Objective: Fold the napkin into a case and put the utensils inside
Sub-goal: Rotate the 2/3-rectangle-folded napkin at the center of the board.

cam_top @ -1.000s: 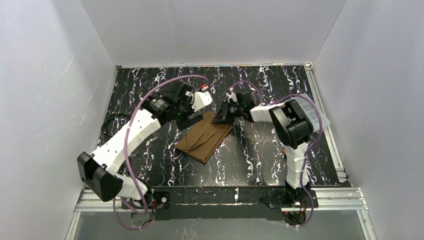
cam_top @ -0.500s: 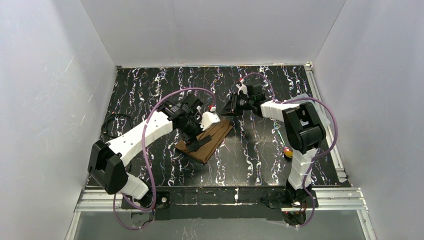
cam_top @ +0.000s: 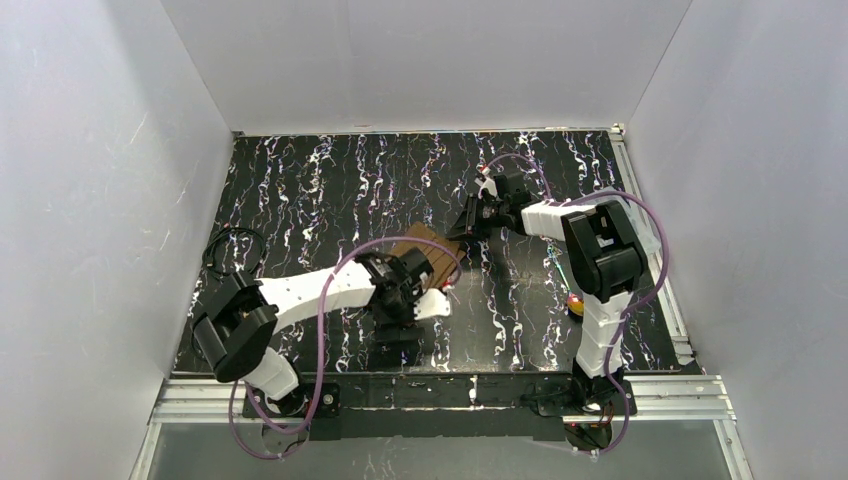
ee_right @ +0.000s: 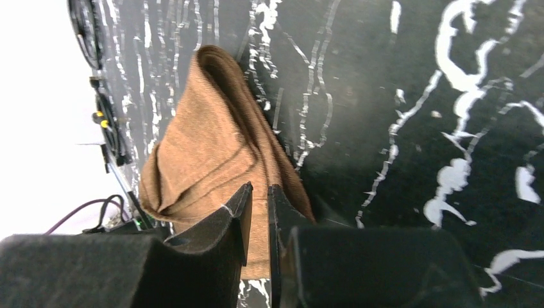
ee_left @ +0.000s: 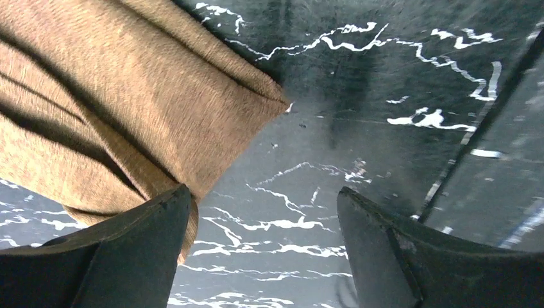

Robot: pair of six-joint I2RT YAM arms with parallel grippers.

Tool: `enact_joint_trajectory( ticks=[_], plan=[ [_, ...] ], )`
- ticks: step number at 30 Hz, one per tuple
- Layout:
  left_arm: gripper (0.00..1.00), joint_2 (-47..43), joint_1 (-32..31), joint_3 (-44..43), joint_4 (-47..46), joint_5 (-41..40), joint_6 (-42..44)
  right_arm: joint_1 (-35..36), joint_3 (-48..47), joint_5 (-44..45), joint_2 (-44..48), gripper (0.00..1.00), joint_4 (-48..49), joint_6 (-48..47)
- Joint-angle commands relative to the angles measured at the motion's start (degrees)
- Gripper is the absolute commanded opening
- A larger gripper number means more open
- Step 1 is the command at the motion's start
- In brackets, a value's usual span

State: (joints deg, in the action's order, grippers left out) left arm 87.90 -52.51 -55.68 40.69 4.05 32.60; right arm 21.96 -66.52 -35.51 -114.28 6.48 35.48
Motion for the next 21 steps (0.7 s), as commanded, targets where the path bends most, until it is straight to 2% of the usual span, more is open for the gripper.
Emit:
enact_joint_trajectory(
  ticks=[1,9,16,21],
  plan=[
    [0.8,-1.5,-4.0,5.6,-9.4,-12.8,8.0,-0.8,-0.8,1.6,-0.3,0.23,-3.4,-3.9],
    [0.52,-3.3,-6.4,16.8,-28.2,-24.8,21.7,-0.7,5.5,2.0,1.3,0.2,0.8,-1.0],
    [0.33,-5.8,-6.1,25.5,-38.6,-25.7,33.7,-0.5,15.2,5.1,8.5,0.17,3.9,1.0],
    [0.27,-8.1,-2.8,30.7,-45.2,-22.9,43.0,0.8,23.8,7.2,15.8,0.16,5.2,3.1]
  ],
)
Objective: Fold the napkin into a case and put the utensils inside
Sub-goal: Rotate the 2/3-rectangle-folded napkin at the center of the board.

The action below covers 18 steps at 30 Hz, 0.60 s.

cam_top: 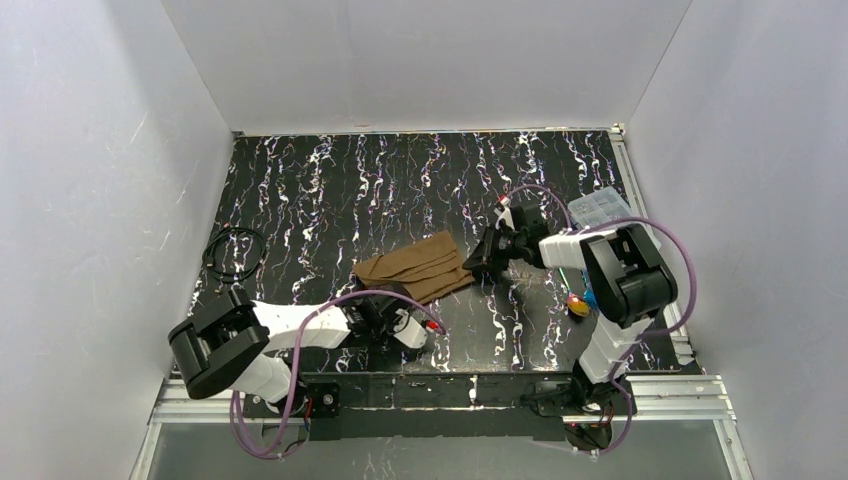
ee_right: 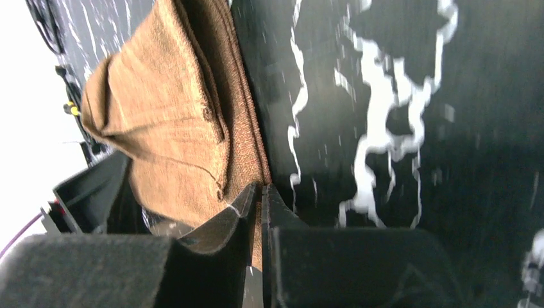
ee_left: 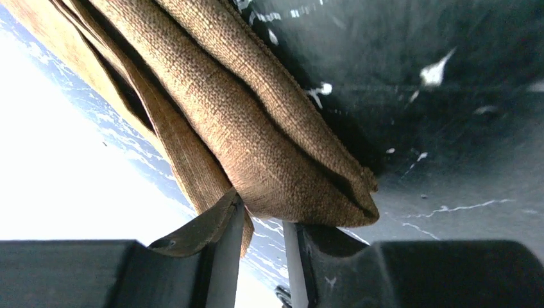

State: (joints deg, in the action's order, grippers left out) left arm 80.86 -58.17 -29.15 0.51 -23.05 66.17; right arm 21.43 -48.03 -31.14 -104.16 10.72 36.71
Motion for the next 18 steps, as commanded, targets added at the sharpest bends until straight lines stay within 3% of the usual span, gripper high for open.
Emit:
enact_joint_trajectory(
  ticks=[1,6,11,15,18],
  plan=[
    [0.26,-1.3,3.8,4.5,-5.5,5.0,11.0,1.7,6.9,3.3,7.1,0.16,1.2,2.4],
    [0.25,-5.0,8.8,6.0,-6.6,13.3,21.0,2.6,14.2,5.5,15.7,0.17,0.9,5.1],
    [0.26,-7.6,10.8,7.9,-5.6,22.7,33.0,2.5,12.8,11.2,25.4,0.21,-10.8,1.9],
    [0.27,-3.6,11.2,6.7,-8.0,23.0,36.2,2.5,7.5,15.9,27.9,0.24,-20.2,-1.8],
    [0.32,-3.0,12.4,6.6,-10.1,23.0,37.7,2.5,5.4,18.4,28.0,0.25,-16.9,-1.8]
  ],
)
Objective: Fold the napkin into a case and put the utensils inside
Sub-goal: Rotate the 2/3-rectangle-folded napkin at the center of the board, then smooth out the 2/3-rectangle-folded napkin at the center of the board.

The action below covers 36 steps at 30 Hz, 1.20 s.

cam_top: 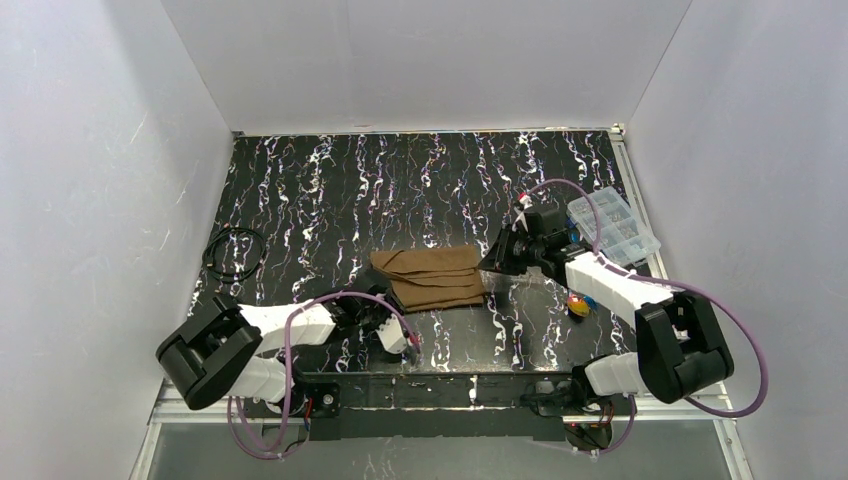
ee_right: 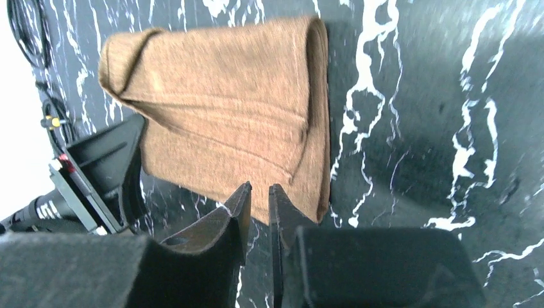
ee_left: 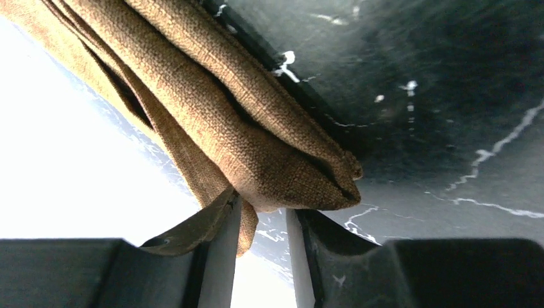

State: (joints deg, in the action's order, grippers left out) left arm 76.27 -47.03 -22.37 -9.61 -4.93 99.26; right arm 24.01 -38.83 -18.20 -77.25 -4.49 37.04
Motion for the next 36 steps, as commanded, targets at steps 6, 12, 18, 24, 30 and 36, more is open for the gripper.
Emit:
enact_joint_trajectory(
  ticks=[6,12,18,24,30,36],
  plan=[
    [0.56,-5.6,3.8,1.6,4.8,6.5,4.8,3.0,-16.5,-2.4,-15.5,0.22,5.7,-2.0],
    [0.85,-13.7,5.6,2.5,9.2,6.4,0.1,7.1,-20.5,-1.4,-24.0,0.19,12.4,1.0],
    [0.85,-23.0,10.4,-6.2,26.8,13.2,-15.4,7.7,-15.5,1.0,-24.8,0.19,17.4,2.6],
    [0.83,-14.0,17.5,-25.9,43.1,23.9,-39.7,7.7,-15.1,1.7,-24.4,0.19,16.3,0.7],
    [0.64,7.2,21.9,-45.0,52.6,26.5,-68.4,7.9,-13.3,2.7,-23.7,0.18,17.3,1.0],
    [0.27,18.1,24.9,-51.2,53.4,22.7,-84.5,9.3,-10.7,4.1,-22.4,0.17,19.3,2.5]
  ],
)
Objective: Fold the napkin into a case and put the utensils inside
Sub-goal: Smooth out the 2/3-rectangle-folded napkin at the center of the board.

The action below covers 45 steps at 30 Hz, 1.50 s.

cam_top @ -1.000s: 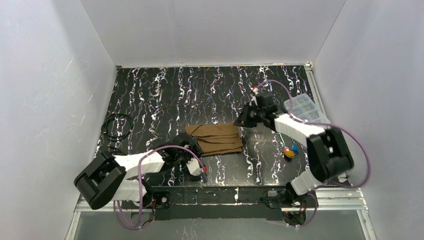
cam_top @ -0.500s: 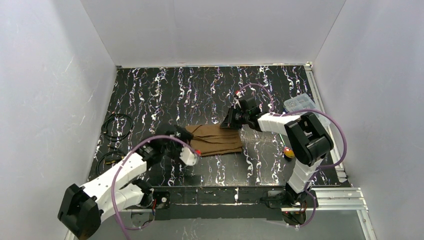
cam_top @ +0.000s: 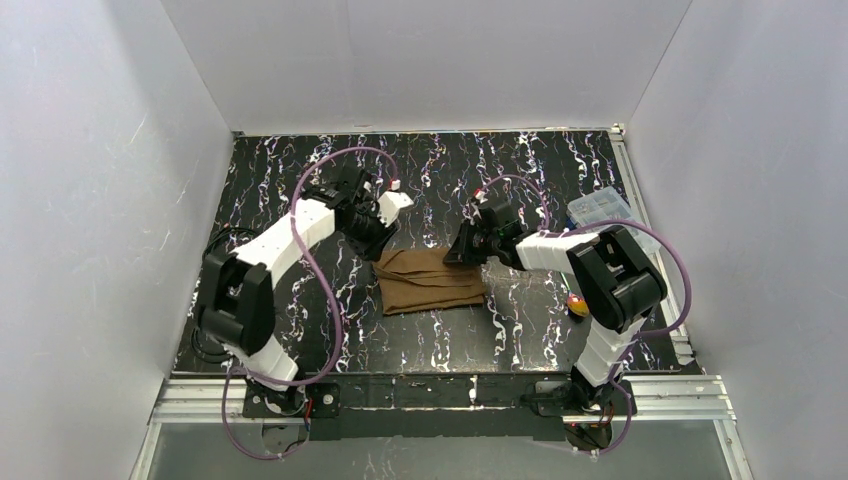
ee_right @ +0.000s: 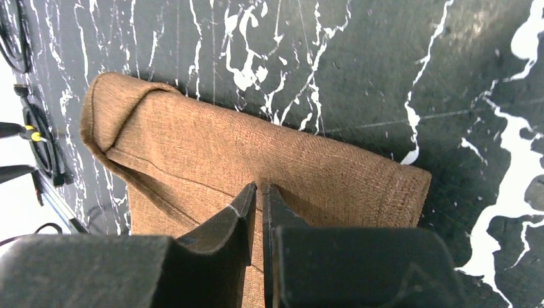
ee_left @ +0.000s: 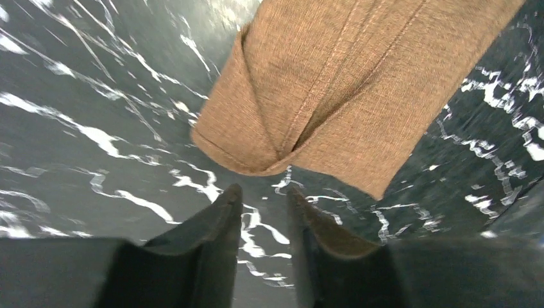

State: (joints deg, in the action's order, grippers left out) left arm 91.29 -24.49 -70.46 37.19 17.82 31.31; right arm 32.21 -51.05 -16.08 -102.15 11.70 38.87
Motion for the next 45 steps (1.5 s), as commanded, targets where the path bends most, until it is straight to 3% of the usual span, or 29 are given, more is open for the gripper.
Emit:
enact_joint_trajectory(
  ticks=[1,13,21,28,32,39,45],
  plan=[
    [0.25,3.9,3.0,-3.6,7.0,0.9,-18.3,1.4,1.9,2.4,2.9,0.17,3.5,0.9],
    [0.3,9.1,9.7,-2.1,8.2,16.7,-29.7,4.6,3.6,4.3,6.0,0.16,4.4,2.1],
    [0.41,10.2,11.2,-0.7,4.7,13.1,-33.6,10.5,6.7,2.0,9.7,0.16,11.5,3.9],
    [0.48,11.6,11.2,0.6,1.0,12.2,-35.1,15.2,9.7,-0.5,5.6,0.16,21.6,7.4],
    [0.44,13.0,11.3,0.6,-0.8,11.6,-35.7,16.3,10.3,-0.8,2.8,0.15,24.0,8.4],
    [0.23,12.5,11.2,1.4,-3.2,14.2,-35.6,16.8,11.7,-1.2,0.6,0.14,26.6,9.4],
    [0.18,12.5,11.2,1.9,-3.4,15.5,-34.3,17.4,12.4,-0.9,-0.5,0.13,27.0,9.5]
  ],
)
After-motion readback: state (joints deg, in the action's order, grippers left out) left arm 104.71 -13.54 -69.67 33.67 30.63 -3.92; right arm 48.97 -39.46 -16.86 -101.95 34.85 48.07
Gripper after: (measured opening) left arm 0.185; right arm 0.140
